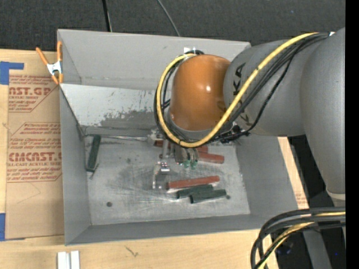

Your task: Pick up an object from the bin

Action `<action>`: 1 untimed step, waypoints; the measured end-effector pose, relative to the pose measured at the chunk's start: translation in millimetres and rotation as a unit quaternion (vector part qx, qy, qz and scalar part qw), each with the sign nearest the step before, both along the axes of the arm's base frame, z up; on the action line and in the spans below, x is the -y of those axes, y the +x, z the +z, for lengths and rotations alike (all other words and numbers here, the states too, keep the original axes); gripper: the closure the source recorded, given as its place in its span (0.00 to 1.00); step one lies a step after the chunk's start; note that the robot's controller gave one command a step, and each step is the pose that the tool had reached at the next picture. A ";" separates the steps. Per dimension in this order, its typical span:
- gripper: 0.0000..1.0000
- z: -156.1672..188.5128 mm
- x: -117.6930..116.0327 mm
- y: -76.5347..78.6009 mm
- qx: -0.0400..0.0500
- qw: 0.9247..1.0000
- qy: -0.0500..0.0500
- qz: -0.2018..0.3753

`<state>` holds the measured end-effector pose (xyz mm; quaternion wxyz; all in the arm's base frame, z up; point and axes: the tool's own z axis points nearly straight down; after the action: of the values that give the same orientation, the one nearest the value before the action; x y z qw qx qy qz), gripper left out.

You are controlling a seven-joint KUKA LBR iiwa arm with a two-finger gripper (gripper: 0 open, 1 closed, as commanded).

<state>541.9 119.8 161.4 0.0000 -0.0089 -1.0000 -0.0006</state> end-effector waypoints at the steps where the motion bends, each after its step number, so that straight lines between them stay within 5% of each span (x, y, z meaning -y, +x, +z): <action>1: 1.00 -78.9 50.2 -22.4 0.000 0.998 0.000 0.060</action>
Offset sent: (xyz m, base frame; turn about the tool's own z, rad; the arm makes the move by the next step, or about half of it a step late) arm 0.0000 0.0000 0.0000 0.0000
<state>519.5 69.6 82.6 0.0002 0.0510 -0.9987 -0.0006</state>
